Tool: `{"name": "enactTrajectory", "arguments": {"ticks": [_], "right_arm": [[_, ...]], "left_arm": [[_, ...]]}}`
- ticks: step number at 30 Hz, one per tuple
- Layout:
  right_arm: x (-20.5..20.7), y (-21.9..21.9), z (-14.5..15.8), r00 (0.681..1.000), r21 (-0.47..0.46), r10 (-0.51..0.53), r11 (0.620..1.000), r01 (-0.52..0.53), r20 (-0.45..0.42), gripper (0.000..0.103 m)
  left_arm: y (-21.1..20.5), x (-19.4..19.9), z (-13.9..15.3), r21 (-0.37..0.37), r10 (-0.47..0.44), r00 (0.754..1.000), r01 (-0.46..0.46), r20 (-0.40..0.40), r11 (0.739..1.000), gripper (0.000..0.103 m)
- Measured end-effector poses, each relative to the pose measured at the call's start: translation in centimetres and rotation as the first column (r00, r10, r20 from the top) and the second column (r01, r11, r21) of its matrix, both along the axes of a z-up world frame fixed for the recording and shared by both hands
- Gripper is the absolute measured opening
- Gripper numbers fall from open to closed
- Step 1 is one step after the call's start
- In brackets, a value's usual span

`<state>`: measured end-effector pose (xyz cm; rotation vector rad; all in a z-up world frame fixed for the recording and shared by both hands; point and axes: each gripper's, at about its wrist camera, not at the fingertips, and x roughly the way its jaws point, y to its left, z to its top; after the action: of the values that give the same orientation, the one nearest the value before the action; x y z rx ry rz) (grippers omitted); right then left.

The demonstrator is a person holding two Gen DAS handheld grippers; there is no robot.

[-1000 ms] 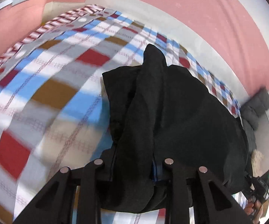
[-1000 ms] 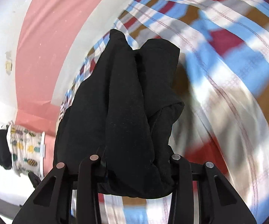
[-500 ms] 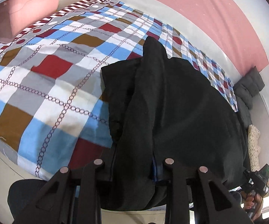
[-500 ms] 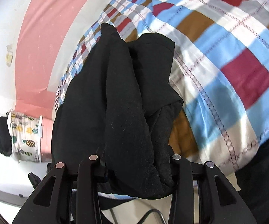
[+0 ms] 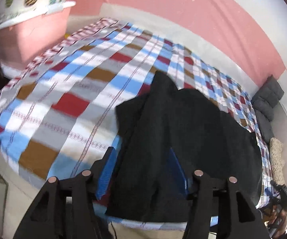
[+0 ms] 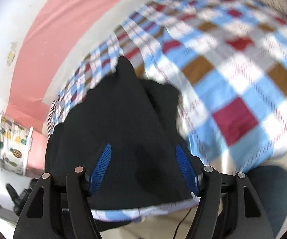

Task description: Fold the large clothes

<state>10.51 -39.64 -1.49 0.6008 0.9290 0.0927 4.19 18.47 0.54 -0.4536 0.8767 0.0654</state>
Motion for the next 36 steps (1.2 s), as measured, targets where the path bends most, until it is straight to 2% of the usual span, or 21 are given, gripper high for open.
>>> {"name": "enactTrajectory", "arguments": {"ticks": [5,10,14,17,19,20,21,22,23,25,27,30,32,36], "right_arm": [[4.6,2.4,1.2,0.993,-0.104,0.1,0.99,-0.093,0.057,0.069],[10.8,3.0,-0.1,0.99,-0.158,0.141,0.978,-0.136,0.021,0.069],[15.1,2.7,-1.4,0.989,-0.138,0.147,0.979,-0.147,-0.007,0.069],[18.2,2.4,-3.0,0.988,-0.102,0.141,0.984,-0.146,-0.06,0.069],[19.6,2.6,-4.4,0.982,-0.074,0.147,0.985,-0.157,-0.117,0.066],[19.9,2.8,-4.8,0.978,-0.058,0.163,0.983,-0.172,-0.129,0.055],[19.9,3.1,-4.9,0.978,-0.07,0.164,0.982,-0.174,-0.126,0.019],[19.8,3.3,-4.4,0.982,-0.096,0.156,0.981,-0.167,-0.11,0.017],[19.5,3.4,-3.2,0.987,-0.113,0.149,0.981,-0.154,-0.057,0.015],[19.4,3.2,-1.7,0.991,-0.126,0.134,0.983,-0.131,0.014,0.015],[20.3,2.8,-2.0,0.993,-0.128,0.115,0.985,-0.112,0.017,0.015],[21.4,3.6,-4.9,0.992,-0.18,0.119,0.976,-0.125,-0.042,0.015],[21.3,3.8,-7.0,0.992,-0.172,0.113,0.978,-0.121,-0.058,0.017],[21.5,3.5,-8.0,0.993,-0.161,0.104,0.981,-0.113,-0.062,0.024]], "left_arm": [[-1.1,6.4,-0.5,0.008,-0.059,0.998,0.059,-0.019,0.998,0.06],[-1.4,13.1,-1.7,0.023,-0.068,0.995,0.07,-0.07,0.997,0.06],[-1.1,17.4,-3.8,0.014,-0.066,0.989,0.068,-0.136,0.998,0.06],[-1.1,19.4,-5.8,-0.01,-0.063,0.981,0.062,-0.181,0.998,0.06],[-1.3,19.8,-6.6,-0.036,-0.066,0.981,0.06,-0.18,0.998,0.049],[-1.5,19.8,-6.8,-0.042,-0.069,0.982,0.062,-0.178,0.997,0.037],[-1.7,19.8,-6.6,-0.023,-0.06,0.983,0.057,-0.171,0.998,0.024],[-2.0,19.8,-6.1,0.0,-0.055,0.987,0.056,-0.153,0.998,0.021],[-2.1,19.8,-5.3,0.021,-0.046,0.991,0.049,-0.123,0.999,0.018],[-2.0,20.0,-3.8,0.049,-0.026,0.998,0.028,-0.049,0.998,0.018],[-2.1,20.9,-3.8,0.067,-0.03,0.999,0.031,-0.01,0.997,0.018],[-3.4,22.2,-6.8,0.146,-0.046,0.998,0.053,-0.05,0.988,0.019],[-3.9,22.2,-8.1,0.166,-0.042,0.998,0.049,-0.043,0.985,0.021],[-3.3,22.3,-9.2,0.142,-0.028,0.999,0.033,-0.034,0.989,0.03]]}}
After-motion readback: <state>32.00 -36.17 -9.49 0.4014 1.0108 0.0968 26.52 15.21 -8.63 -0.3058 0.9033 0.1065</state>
